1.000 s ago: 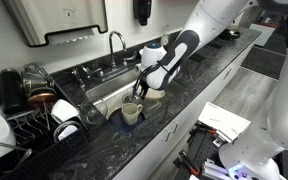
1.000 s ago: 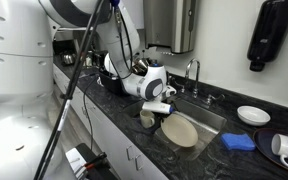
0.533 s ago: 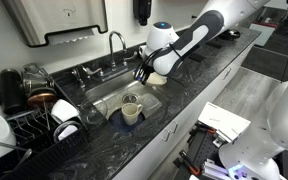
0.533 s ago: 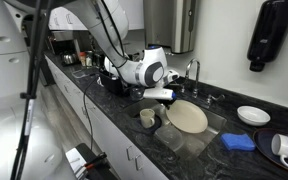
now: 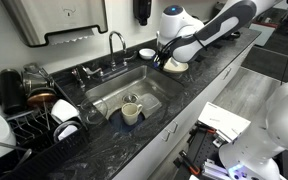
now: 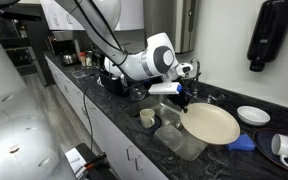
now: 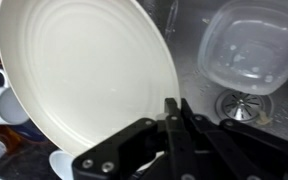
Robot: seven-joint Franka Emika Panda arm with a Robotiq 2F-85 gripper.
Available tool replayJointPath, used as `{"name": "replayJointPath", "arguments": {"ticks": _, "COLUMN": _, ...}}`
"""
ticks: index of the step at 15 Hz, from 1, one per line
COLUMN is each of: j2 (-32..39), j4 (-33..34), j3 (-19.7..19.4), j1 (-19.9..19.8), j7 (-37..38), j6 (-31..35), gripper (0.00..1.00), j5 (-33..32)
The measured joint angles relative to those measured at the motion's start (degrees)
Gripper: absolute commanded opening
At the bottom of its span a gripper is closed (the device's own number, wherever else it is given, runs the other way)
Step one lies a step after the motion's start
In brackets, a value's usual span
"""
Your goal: Move the white plate to the right
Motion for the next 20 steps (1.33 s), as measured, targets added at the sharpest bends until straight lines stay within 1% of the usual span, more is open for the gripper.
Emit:
{"name": "replayJointPath", "arguments": {"ticks": 3, "j2": 0.49, "j4": 0.24, "j3": -2.37, "j1": -3.26, "j7": 2.10, "j6": -4.03, "gripper": 0.01, "j5": -1.31}}
{"name": "replayJointPath", "arguments": {"ticks": 6, "j2": 3.10, "j4": 0.62, "j3": -5.20, "j1": -5.75, "j7": 3.39, "j6": -4.62, "gripper": 0.01, "j5": -1.27}}
{"name": "replayJointPath", "arguments": {"ticks": 9, "j2": 7.79, "j4": 2.14, "j3": -7.47, "j1": -6.97, "j7": 6.03, "j6": -4.60, "gripper": 0.01, "j5": -1.26}}
{"name": "replayJointPath", "arguments": {"ticks": 10, "j2": 9.63, "j4": 2.86, "j3": -8.05, "j1": -7.01, "j7": 6.97, "j6": -4.54, "gripper": 0.29, "j5": -1.23}}
{"name": "replayJointPath", "arguments": {"ticks": 11, "j2": 11.52, "j4": 3.63, "j3": -8.47, "j1": -7.00, "j7": 7.86, "j6": -4.34, "gripper": 0.30, "j5": -0.98}}
{"name": "replayJointPath", "arguments": {"ticks": 13, "j2": 14.53, "j4": 5.01, "j3": -8.81, "j1": -6.97, "j7": 8.18, "j6": -3.40, "gripper": 0.43, "j5": 0.16}}
{"name": "replayJointPath", "arguments": {"ticks": 15, "j2": 15.44, "j4": 5.91, "j3": -8.82, "j1": -6.84, "j7": 7.40, "j6": -2.96, "gripper": 0.58, "j5": 1.98}}
{"name": "replayJointPath", "arguments": {"ticks": 17, "j2": 14.65, "j4": 6.15, "j3": -8.73, "j1": -6.51, "j7": 4.20, "j6": -3.29, "gripper": 0.72, "j5": 4.84}}
{"name": "replayJointPath", "arguments": {"ticks": 20, "j2": 11.22, "j4": 6.01, "j3": -8.53, "j1": -5.86, "j7": -0.23, "j6": -5.13, "gripper": 0.92, "j5": 8.23}}
